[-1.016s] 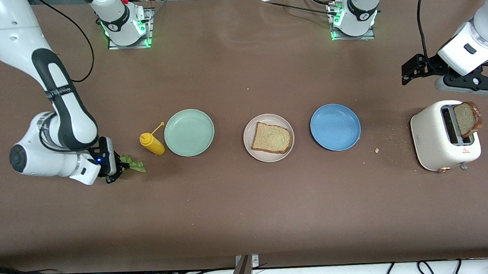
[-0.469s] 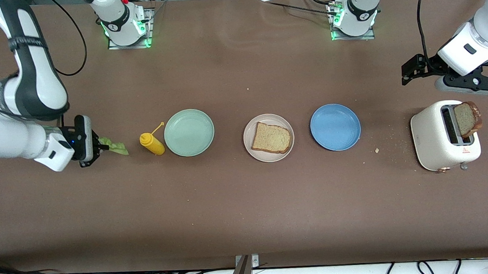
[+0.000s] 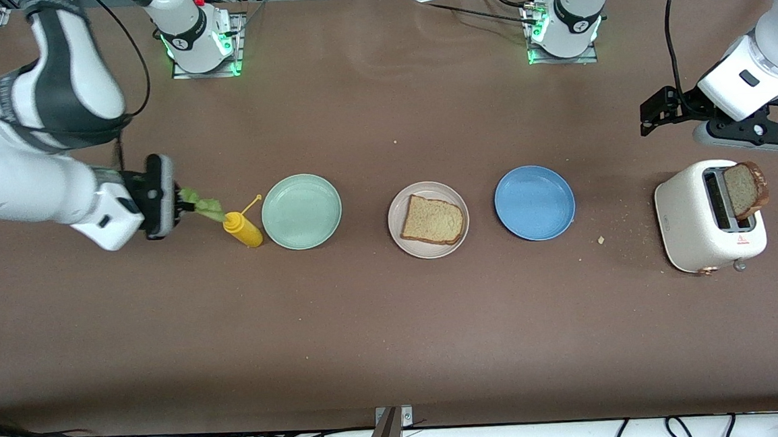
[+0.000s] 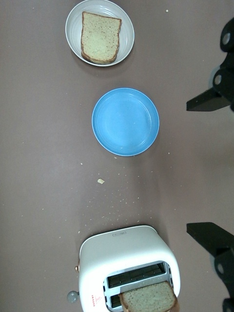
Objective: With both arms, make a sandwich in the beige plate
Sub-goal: 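Carry the lettuce with the right gripper onto the bread slice, then open the right gripper over the bread and withdraw it to rest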
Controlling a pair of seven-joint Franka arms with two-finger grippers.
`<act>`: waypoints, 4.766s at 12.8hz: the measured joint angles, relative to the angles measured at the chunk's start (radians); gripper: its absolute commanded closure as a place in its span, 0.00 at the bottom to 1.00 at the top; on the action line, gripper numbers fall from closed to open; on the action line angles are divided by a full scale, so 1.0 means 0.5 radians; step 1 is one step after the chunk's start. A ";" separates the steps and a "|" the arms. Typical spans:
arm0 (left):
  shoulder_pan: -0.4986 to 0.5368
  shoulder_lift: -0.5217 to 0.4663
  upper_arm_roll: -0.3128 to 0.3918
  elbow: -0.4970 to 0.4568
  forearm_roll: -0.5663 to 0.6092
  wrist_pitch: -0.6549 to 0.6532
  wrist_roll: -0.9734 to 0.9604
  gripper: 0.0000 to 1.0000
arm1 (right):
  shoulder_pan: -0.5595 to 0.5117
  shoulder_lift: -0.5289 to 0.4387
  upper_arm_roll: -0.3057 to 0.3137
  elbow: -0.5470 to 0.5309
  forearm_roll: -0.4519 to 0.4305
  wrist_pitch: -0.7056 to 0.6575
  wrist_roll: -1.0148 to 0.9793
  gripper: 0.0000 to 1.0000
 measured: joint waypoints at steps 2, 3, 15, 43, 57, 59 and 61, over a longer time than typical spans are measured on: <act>0.000 0.000 0.000 0.000 0.000 0.000 0.000 0.00 | 0.236 0.021 0.000 0.033 -0.041 0.023 0.370 1.00; 0.000 0.000 0.000 0.000 0.000 0.000 0.000 0.00 | 0.363 0.048 -0.010 0.071 -0.049 0.046 0.571 1.00; -0.001 0.011 0.000 0.002 0.000 0.000 0.000 0.00 | 1.421 1.050 -0.241 0.925 -0.001 0.811 2.519 1.00; -0.007 0.020 0.000 0.002 0.000 0.010 0.000 0.00 | 1.472 1.388 -0.429 0.952 0.000 1.370 2.409 0.00; 0.522 0.451 0.038 0.121 0.254 0.208 0.094 0.00 | 0.313 -0.029 -0.521 0.078 -0.144 0.213 1.889 0.00; 0.579 0.513 0.038 0.109 0.273 0.346 0.182 0.00 | 0.204 -0.234 -0.521 -0.013 -0.232 0.076 1.883 0.00; 0.687 0.560 0.038 0.020 0.274 0.589 0.363 0.00 | 0.131 -0.419 -0.519 -0.087 -0.258 -0.037 1.885 0.00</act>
